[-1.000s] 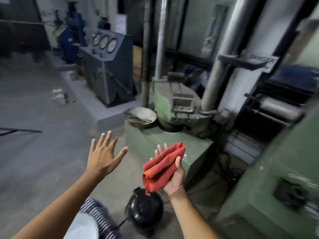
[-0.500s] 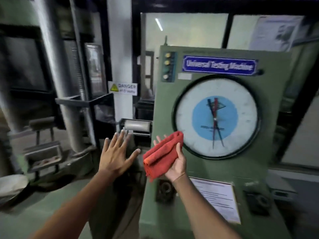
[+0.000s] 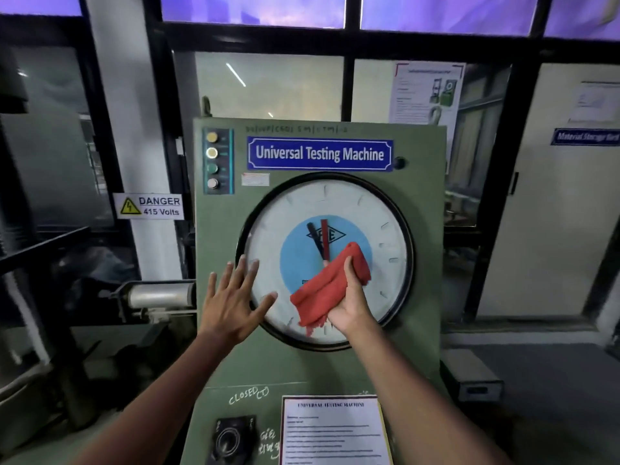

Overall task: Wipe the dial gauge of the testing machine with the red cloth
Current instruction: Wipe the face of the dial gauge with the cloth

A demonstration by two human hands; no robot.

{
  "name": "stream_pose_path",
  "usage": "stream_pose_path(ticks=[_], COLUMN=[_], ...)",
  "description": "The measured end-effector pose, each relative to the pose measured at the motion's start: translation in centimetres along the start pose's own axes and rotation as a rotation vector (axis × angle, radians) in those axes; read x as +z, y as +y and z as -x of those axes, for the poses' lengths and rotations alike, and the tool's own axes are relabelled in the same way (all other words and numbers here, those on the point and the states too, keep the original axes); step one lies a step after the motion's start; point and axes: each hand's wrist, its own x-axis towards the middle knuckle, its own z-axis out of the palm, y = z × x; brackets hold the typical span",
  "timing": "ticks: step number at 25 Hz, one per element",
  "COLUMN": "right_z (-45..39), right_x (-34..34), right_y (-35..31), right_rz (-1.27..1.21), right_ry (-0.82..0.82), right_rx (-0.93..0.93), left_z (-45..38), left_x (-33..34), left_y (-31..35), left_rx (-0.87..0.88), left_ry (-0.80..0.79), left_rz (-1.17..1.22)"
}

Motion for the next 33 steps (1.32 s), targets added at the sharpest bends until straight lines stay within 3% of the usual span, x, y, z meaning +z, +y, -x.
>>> stream_pose_path(ticks=[3, 8, 11, 15, 19, 22, 25, 27, 29, 31, 33], right_z=[-4.4, -13.5, -18.4, -23.8, -27.5, -28.4, -26.5, -24.5, -24.2, -25.8, -27.1], right_x=[0.4, -0.9, -3.1, -1.9, 3.4, 3.4, -2.0, -5.9, -6.7, -3.2, 0.9], right_y=[-3.0, -7.1, -7.2, -4.6, -2.2, 0.4, -0.1, -2.2, -4.9, -6.3, -5.2], right_rz=[0.155, 0.791, 0.977, 0.892, 1.298, 1.724, 1.974, 2.049, 1.984, 1.826, 1.803], right_ry=[0.184, 0.875, 1.057, 1.062, 0.994, 0.687, 0.404, 0.442, 0.593, 0.686, 0.612], right_rx=[-0.073, -0.553, -0.58, -0.501, -0.874, -1.183, -1.266, -1.182, -1.075, -1.04, -1.091], left_z=[-4.5, -12.7, -17.2, -22.5, -24.7, -25.2, -25.2, -25.0, -25.4, -26.2, -26.8], left_x=[1.3, 5.0, 7.5, 10.7, 13.8, 15.1, 15.0, 14.4, 14.1, 13.7, 13.4], left_y=[0.2, -2.0, -3.9, -6.2, -7.3, -7.6, -7.2, -6.8, -6.0, -5.1, -4.6], left_rx=[0.026, 0.044, 0.097, 0.198, 0.232, 0.198, 0.194, 0.214, 0.226, 0.214, 0.216], left_ry=[0.017, 0.077, 0.132, 0.333, 0.505, 0.586, 0.602, 0.582, 0.566, 0.547, 0.557], left_rz=[0.004, 0.013, -0.021, -0.078, -0.115, -0.158, -0.194, -0.192, -0.194, -0.196, -0.214])
